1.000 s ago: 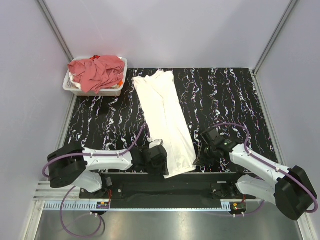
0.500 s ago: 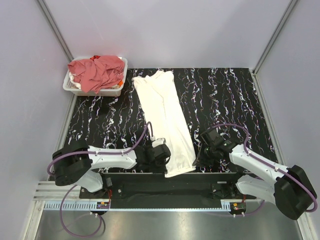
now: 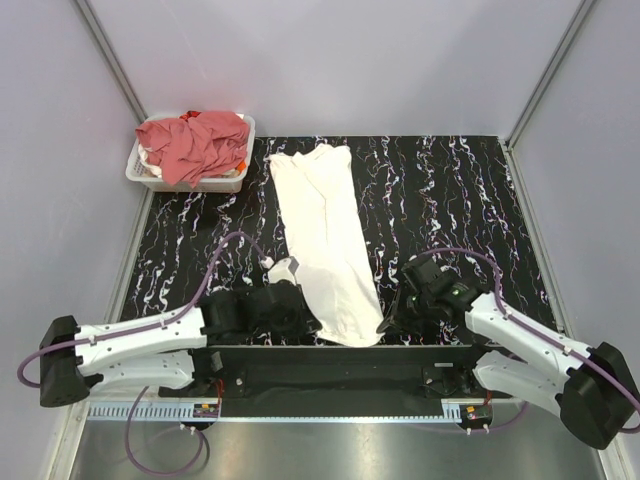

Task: Fold and stack the t-shirts
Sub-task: Fold the tshirt

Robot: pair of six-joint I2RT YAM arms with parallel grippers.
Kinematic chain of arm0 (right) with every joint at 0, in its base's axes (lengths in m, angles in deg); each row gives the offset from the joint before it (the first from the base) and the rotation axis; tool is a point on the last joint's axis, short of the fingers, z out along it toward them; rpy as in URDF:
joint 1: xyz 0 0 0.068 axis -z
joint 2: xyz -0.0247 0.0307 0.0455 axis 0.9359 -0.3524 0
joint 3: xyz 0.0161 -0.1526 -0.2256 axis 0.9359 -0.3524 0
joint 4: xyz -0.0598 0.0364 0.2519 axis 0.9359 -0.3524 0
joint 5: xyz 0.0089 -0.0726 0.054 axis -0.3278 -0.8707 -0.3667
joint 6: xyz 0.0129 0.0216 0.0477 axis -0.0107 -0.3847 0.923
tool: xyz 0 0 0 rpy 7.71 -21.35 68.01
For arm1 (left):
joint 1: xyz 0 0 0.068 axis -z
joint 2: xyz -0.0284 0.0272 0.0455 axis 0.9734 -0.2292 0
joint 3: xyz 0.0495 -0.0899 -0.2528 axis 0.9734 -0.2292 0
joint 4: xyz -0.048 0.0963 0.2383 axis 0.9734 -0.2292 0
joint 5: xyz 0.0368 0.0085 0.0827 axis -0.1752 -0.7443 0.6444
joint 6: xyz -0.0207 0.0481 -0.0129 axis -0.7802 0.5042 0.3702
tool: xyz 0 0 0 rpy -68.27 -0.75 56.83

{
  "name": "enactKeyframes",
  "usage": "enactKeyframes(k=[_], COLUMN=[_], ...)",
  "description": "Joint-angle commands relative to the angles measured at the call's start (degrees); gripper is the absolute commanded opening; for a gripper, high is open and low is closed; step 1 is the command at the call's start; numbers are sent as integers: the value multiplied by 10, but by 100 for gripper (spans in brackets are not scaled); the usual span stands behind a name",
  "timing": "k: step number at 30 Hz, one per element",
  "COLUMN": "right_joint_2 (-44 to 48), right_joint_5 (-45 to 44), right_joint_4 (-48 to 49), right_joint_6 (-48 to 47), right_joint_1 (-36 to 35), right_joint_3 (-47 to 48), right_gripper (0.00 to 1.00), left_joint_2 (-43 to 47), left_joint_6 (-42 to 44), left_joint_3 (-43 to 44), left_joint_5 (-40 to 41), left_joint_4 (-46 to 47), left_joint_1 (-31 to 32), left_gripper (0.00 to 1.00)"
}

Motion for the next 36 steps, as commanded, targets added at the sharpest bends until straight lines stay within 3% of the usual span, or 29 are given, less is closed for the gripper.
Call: enactKeyframes(k=[1,7,11,15,19,25,36], right_joint_2=[1,2,-7,-86,-153,-237,-387], right_joint_5=[13,-31,-72,-114,-152,-139,-103], right_joint_4=[-15,-8,-22,-60,-94,-102,-105], right_joint_6=[28,100,85,42,-6,-72,-143], right_joint_1=[-34,-126,-127,-126,-109,-28,43], right_joint_3=[18,23,68,160,269,379,522], right_gripper=[0,0,0,0,0,0,0], left_joint_2=[25,71,68,52,43,-12,-172], left_joint_6=[-40,-53,-12,35,109,192,302], left_joint_3=[-43,-59,-17,51,89,150,246], left_joint_5=[13,26,61,83,63,17,-57], left_joint_4=[-32,-47,-87,-135,-136,-122,-68], left_joint_1=[7,18,4,-28,-119,-231,-374], left_gripper=[0,0,0,0,0,0,0])
